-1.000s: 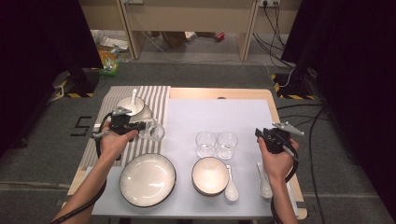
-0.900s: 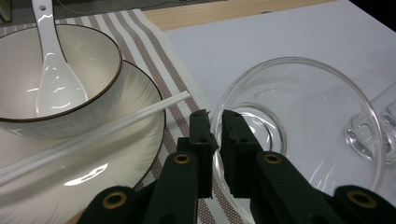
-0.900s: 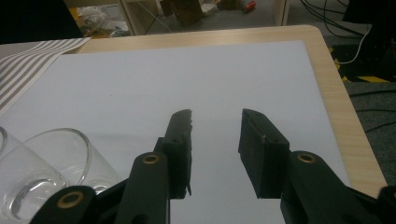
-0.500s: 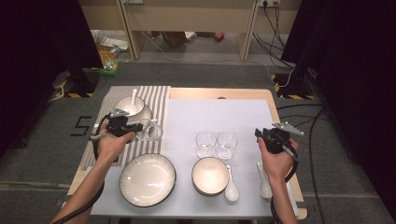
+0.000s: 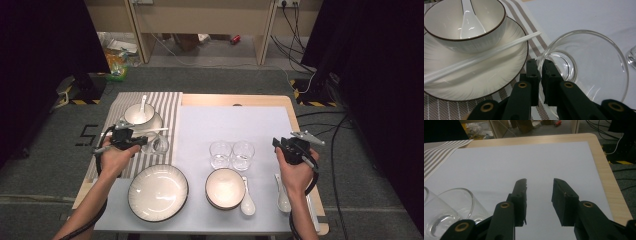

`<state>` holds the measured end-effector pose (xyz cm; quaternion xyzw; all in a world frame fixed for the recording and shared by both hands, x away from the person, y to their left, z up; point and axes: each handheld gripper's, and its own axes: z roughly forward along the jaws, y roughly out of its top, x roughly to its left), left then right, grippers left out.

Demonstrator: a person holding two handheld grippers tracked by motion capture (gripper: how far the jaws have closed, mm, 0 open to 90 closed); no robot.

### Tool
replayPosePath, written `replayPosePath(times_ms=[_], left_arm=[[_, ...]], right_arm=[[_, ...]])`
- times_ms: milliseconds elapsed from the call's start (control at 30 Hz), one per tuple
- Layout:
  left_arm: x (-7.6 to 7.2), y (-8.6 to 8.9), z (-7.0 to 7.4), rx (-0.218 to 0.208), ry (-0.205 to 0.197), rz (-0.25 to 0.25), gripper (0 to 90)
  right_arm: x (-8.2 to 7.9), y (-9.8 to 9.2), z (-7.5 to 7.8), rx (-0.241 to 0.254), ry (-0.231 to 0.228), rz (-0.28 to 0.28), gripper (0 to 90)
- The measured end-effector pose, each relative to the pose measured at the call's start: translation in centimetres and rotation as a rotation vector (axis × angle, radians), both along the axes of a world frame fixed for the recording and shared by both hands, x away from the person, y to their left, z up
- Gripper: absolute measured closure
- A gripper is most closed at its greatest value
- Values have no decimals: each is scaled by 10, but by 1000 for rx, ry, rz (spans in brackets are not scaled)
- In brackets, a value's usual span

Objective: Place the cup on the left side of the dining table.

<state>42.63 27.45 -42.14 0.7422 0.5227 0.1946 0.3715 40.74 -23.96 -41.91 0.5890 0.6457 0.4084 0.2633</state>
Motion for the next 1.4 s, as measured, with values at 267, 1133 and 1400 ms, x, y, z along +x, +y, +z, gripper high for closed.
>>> replayPosePath(times_ms=[267, 1133, 1400], left_arm=[[0, 4, -10, 11, 30, 9, 844], [14, -5, -13, 5, 14, 45, 824], [20, -11, -15, -1, -24, 55, 788]], right_arm=[[0, 0, 0, 0, 1, 1, 646], [0, 0, 0, 0, 2, 1, 639], [0, -1, 0, 3, 1, 1, 635]])
